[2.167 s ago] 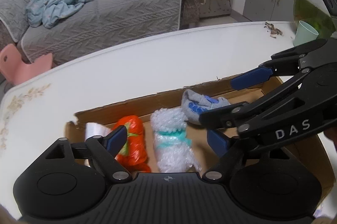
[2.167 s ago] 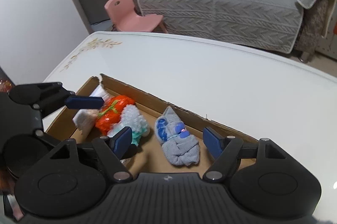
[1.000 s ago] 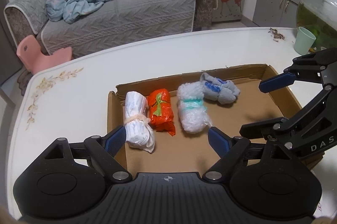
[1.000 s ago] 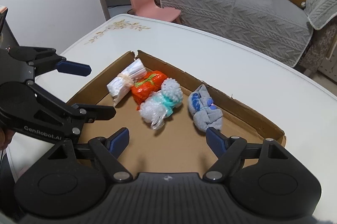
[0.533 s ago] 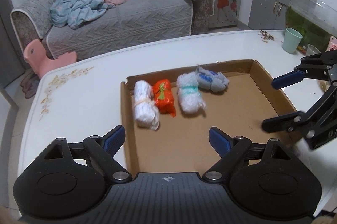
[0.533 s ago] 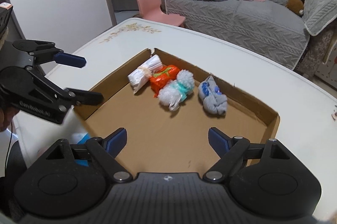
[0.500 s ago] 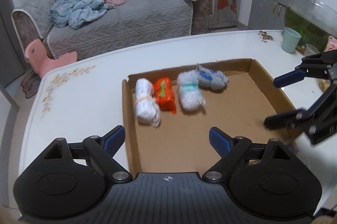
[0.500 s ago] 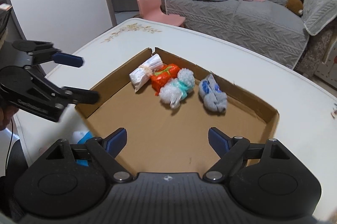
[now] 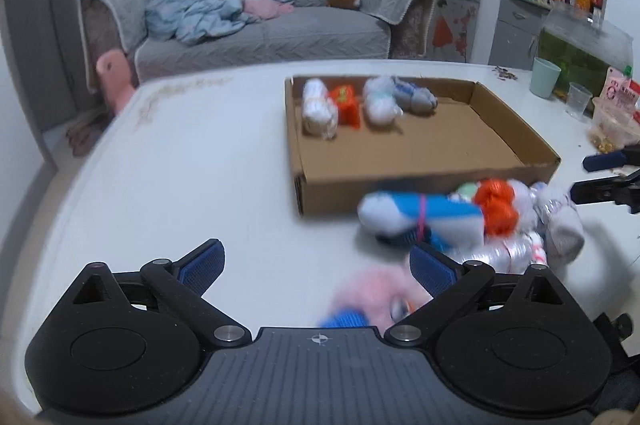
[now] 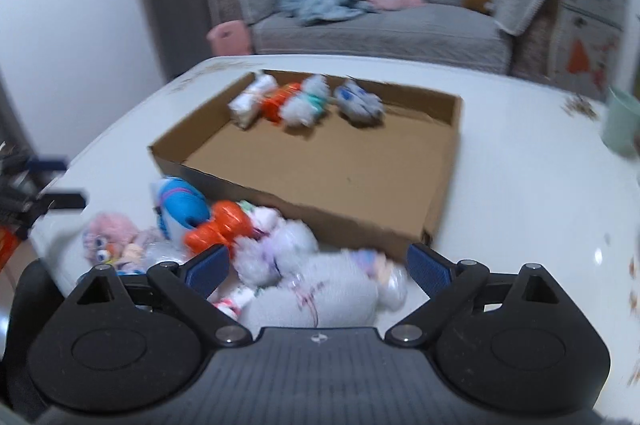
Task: Organize objects
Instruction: 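Withdraw both open tools from the box back toward the pile, then grasp the pink fluffy toy with the left tool while the right tool grasps the grey knit bundle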
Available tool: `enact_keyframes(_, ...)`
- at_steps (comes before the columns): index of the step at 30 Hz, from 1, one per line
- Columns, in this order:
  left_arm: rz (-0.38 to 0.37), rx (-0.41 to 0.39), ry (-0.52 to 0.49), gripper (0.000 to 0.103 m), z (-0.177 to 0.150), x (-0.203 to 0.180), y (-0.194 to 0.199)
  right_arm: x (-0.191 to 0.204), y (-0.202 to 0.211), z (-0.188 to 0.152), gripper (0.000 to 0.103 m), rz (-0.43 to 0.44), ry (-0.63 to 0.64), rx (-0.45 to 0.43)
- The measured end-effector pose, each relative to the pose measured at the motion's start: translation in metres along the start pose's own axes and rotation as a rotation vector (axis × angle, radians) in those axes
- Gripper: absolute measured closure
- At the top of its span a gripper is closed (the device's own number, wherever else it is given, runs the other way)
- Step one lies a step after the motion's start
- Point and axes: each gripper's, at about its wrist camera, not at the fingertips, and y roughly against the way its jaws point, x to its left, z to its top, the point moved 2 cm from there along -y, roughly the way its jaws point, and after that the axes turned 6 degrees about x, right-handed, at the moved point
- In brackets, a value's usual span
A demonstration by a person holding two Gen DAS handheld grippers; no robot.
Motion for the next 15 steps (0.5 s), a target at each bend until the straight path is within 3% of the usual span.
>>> enact_keyframes(5,-0.029,0.007,0.032,0.002,-0.021,0.001,-0.009,0.006,-0.024,-0.01,0.008,-0.023,-0.042,0.008)
enact_keyframes(9,-0.059,0.027,0.032,0.002,-0.024,0.001,-0.023,0.006,-0.032,-0.021,0.008,-0.096,-0.018,0.023)
enact_keyframes(12,-0.072,0.046,0.023,0.005,-0.025,0.0,-0.032,-0.003,-0.027,-0.027,0.01,-0.09,-0.046,0.021)
enact_keyframes(15,-0.087,0.066,0.017,0.012,-0.026,0.0,-0.038,-0.01,-0.023,-0.033,0.022,-0.082,-0.066,0.021)
